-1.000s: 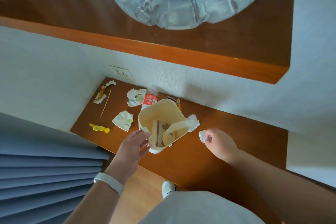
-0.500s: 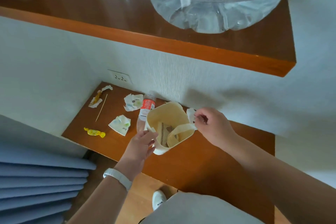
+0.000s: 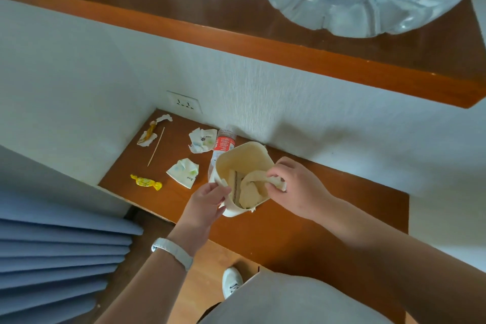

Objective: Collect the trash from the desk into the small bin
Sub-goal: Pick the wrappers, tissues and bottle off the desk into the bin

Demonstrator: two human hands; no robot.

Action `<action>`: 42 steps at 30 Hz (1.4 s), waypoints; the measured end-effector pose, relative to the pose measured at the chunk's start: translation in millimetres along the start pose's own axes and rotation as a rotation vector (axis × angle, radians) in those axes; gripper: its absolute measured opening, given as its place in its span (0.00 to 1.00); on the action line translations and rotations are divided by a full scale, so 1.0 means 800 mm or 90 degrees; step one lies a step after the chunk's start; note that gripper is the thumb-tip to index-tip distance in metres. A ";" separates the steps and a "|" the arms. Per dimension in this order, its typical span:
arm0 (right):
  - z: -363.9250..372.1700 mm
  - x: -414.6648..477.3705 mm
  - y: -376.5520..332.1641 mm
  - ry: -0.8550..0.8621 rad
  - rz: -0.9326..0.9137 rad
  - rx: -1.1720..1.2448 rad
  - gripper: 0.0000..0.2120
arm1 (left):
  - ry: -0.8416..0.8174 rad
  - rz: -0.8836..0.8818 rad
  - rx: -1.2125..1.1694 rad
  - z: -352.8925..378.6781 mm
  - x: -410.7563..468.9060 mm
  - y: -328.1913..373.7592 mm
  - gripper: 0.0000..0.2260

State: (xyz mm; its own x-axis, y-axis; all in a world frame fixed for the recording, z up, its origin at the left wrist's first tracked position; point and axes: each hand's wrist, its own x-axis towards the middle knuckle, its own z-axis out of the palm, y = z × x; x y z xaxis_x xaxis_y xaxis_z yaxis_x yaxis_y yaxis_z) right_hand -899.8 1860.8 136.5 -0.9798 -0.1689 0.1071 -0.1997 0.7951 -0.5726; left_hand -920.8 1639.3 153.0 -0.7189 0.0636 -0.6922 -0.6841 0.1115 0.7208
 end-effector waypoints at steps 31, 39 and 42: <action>0.106 -0.001 0.155 -0.233 0.088 -0.222 0.12 | 0.097 -0.010 -0.084 -0.019 -0.021 0.006 0.08; 0.077 -0.002 0.113 -0.102 0.068 -0.189 0.04 | 0.070 -0.005 -0.103 -0.021 -0.018 0.009 0.08; 0.052 0.008 0.087 -0.004 0.009 -0.183 0.03 | 0.050 0.015 -0.091 -0.026 -0.015 0.012 0.10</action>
State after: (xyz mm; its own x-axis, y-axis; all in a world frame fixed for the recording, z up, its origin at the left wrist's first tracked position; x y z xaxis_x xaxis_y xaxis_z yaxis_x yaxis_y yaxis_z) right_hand -919.6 1890.7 63.2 -0.9827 -0.1587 0.0956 -0.1813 0.9298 -0.3203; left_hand -921.5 1619.0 168.9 -0.7382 -0.0133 -0.6744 -0.6738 -0.0321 0.7382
